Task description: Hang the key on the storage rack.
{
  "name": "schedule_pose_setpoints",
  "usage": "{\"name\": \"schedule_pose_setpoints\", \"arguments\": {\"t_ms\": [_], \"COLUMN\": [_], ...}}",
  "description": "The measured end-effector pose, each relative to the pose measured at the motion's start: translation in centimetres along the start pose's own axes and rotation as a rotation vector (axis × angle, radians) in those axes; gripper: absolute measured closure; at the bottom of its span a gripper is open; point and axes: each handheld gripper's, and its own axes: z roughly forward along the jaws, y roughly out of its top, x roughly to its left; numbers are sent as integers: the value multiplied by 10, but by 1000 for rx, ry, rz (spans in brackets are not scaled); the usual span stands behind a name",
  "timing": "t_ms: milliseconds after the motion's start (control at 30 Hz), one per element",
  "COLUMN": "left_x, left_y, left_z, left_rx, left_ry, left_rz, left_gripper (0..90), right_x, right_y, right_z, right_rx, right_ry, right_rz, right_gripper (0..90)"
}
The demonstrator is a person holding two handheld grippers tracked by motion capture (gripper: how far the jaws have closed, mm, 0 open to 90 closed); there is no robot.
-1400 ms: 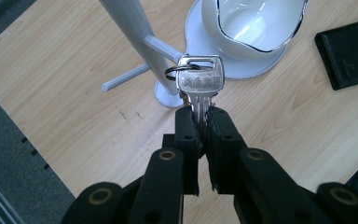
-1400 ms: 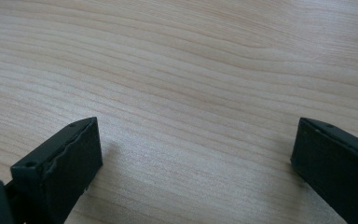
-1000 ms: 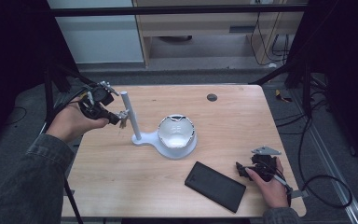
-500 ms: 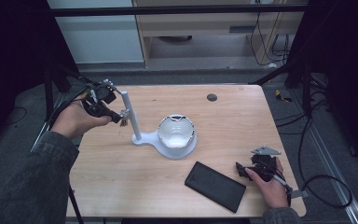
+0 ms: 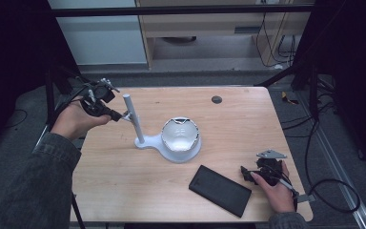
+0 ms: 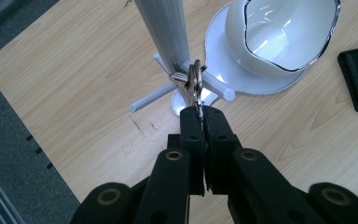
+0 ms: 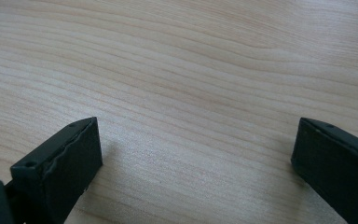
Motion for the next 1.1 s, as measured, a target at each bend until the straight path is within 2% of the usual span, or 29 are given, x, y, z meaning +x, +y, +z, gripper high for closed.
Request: {"name": "schedule_pose_setpoints", "arguments": {"t_ms": [167,600,833,1000,1033,1100], "left_x": [3,-4,-15,-29,-34,-38], "left_y": [-4,-17,-32,-45,-51,-54], "left_z": [-2,-10,-14,-15,-15,-15], "left_rx": [-18,-54,-83,-127,-149,-161], "left_ry": [13,21,40,38,36,42], "left_rz": [-7,22,59,85,90,98], "left_gripper": [843,828,802,742,696,669], "right_x": [0,0,0,1,1,2], "right_y": [0,0,0,0,2,2], "right_z": [0,0,0,-1,-4,-6], "right_rx": [2,2,4,3,-13,-22], "right_ry": [0,-1,2,5,7,1], "right_rz": [0,-1,4,6,-2,-6], "right_gripper": [17,17,17,45,51,53]}}
